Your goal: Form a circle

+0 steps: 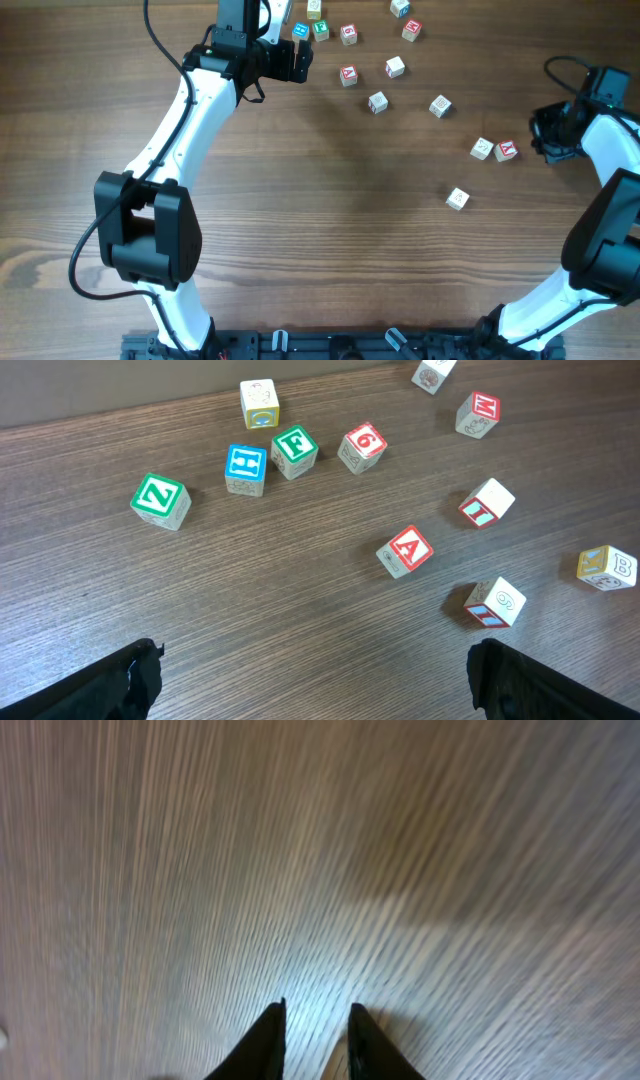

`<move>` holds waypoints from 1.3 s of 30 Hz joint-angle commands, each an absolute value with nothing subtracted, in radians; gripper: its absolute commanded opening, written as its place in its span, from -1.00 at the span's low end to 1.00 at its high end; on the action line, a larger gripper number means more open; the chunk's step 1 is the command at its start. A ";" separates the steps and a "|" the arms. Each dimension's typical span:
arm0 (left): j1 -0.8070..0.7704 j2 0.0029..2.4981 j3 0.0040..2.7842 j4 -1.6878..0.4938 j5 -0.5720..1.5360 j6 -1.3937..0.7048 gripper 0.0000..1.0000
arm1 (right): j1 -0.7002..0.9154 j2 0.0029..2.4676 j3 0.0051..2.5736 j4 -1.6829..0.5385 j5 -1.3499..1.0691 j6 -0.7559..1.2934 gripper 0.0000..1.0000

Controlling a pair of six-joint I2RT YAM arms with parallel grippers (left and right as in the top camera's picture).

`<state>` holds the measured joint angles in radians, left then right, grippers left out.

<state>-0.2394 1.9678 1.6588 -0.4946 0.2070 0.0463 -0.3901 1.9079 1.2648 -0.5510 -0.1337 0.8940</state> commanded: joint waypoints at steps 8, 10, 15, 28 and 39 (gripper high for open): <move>-0.236 1.977 1.654 -0.495 0.205 0.044 1.00 | -0.351 1.925 1.267 -0.596 -0.169 0.838 -0.88; -0.236 1.977 1.654 -0.495 0.205 0.044 1.00 | -0.351 1.925 1.267 -0.596 -0.155 0.839 -0.88; -0.236 1.977 1.654 -0.495 0.205 0.044 1.00 | -0.351 1.925 1.267 -0.611 -0.078 0.841 -0.91; -0.236 1.977 1.654 -0.495 0.205 0.044 1.00 | -0.349 2.052 1.399 -0.349 -0.139 0.726 -0.90; -0.236 1.977 1.654 -0.503 0.205 0.044 1.00 | -0.339 2.207 1.872 -0.905 0.016 0.563 -0.91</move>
<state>-0.2394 1.9678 1.6588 -0.4976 0.2070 0.0463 -0.3454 2.1849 1.8931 -0.8272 -0.0807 0.6178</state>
